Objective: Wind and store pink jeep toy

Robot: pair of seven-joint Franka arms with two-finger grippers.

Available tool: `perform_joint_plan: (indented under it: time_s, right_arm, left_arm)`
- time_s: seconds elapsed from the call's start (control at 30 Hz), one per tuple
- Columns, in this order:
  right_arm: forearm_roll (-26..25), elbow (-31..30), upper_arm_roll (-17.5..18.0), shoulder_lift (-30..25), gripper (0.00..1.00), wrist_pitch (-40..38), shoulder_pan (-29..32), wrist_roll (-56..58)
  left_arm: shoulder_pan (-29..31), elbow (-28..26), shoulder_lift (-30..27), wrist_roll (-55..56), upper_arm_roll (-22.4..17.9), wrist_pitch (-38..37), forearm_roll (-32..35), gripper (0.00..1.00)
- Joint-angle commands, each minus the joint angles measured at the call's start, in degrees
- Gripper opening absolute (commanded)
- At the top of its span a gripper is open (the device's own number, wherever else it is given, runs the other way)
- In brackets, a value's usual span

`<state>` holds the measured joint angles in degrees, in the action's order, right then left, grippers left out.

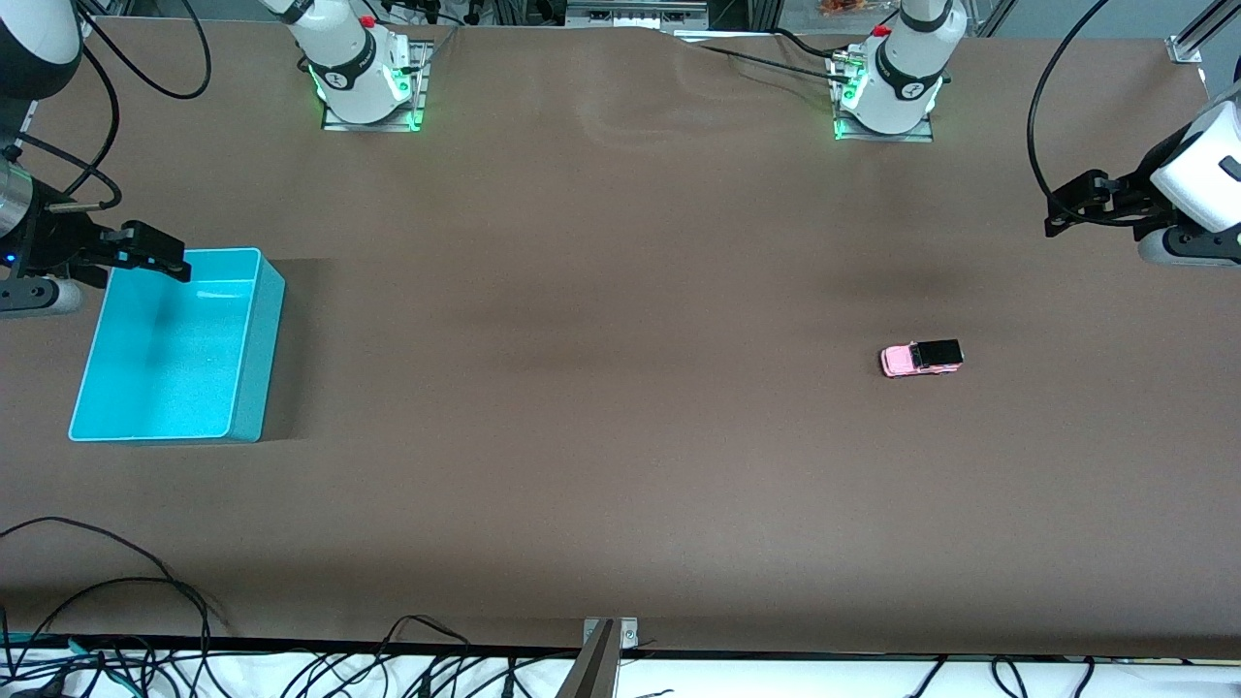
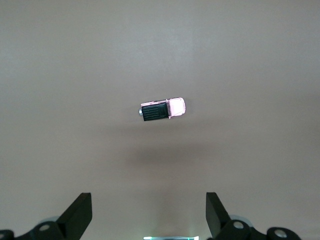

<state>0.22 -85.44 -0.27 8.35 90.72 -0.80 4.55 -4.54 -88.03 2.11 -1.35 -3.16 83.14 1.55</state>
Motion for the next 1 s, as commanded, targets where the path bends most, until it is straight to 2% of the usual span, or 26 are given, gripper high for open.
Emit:
perform_joint_plan:
  time_s: [0.0,0.97]
  right_arm:
    - [0.13,0.98,0.18,-0.44,1.00,-1.51,0.27,-0.77]
    - [0.05,0.98,0.18,-0.18,1.00,-1.07,0.36,-2.17]
  left_arm:
    - [0.15,2.07,0.62,0.29,-0.18,-1.67,1.35,1.00]
    - [0.24,3.48,0.79,0.29,-0.27,-1.76,1.35,1.00]
